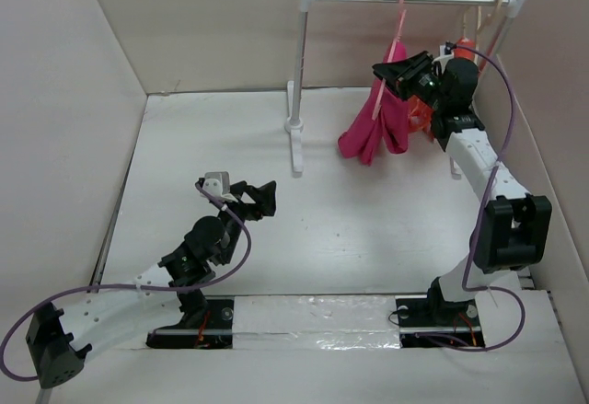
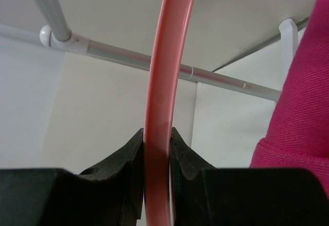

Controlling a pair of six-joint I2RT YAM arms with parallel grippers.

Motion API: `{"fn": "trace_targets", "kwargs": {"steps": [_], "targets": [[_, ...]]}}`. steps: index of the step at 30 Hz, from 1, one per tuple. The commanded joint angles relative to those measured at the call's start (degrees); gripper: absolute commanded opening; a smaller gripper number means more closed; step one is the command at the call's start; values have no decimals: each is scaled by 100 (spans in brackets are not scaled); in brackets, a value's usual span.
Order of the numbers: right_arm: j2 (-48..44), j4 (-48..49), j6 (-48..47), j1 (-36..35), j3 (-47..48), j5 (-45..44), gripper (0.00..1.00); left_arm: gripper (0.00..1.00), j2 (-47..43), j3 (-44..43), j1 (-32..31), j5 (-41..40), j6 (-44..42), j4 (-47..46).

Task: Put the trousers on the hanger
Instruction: Place the hanger at the clothesline, then reset both arms

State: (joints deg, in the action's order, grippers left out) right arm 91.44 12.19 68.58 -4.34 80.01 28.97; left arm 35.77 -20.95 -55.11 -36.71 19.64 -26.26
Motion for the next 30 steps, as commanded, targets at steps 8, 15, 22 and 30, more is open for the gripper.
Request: {"fn": "trace_targets", "kwargs": {"steps": [8, 15, 22, 30], "targets": [[-705, 690, -851, -14, -284, 22, 100, 80, 289, -216, 18, -56, 14, -37], [-2283, -454, -2620, -427, -1369, -1076, 100, 83, 782, -472, 18, -188, 145, 201], [-4639, -620, -3298, -1086, -3812, -1315, 100, 84, 791, -340, 18, -231, 119, -10], [-7304, -2640, -3676, -2052, -5100, -1708, 100, 84, 380, -155, 18, 93, 180, -204]]}}
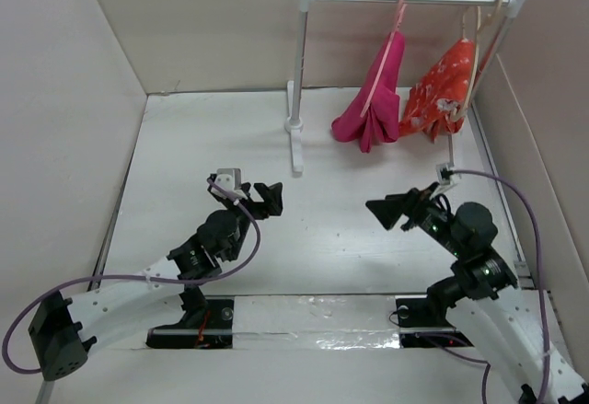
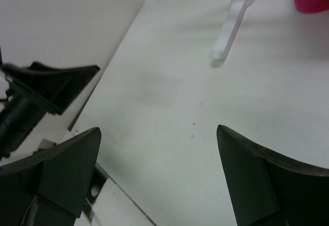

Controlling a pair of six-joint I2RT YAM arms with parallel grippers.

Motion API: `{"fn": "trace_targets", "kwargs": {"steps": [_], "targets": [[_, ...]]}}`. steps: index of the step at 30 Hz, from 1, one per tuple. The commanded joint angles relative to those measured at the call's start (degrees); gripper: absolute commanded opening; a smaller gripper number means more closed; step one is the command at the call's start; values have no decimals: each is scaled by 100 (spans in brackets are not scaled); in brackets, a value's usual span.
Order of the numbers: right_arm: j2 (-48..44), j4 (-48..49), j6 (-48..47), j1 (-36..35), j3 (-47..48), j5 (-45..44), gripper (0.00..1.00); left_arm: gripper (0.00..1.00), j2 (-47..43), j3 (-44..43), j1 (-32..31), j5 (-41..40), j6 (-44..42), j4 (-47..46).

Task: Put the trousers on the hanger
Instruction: Reset both arms

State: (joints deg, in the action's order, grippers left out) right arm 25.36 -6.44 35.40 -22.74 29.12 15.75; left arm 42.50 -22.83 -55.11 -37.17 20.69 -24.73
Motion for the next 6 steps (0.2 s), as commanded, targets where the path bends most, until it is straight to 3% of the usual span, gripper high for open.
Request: {"fn": "trace_targets", "kwargs": {"steps": [1, 6], "targets": [[-934, -1189, -349, -213, -38, -475, 100, 84, -382, 16, 18, 201, 145, -244], [-1771, -1580, -253, -345, -144, -749, 100, 85, -603, -116, 18, 211, 505, 161]]}}
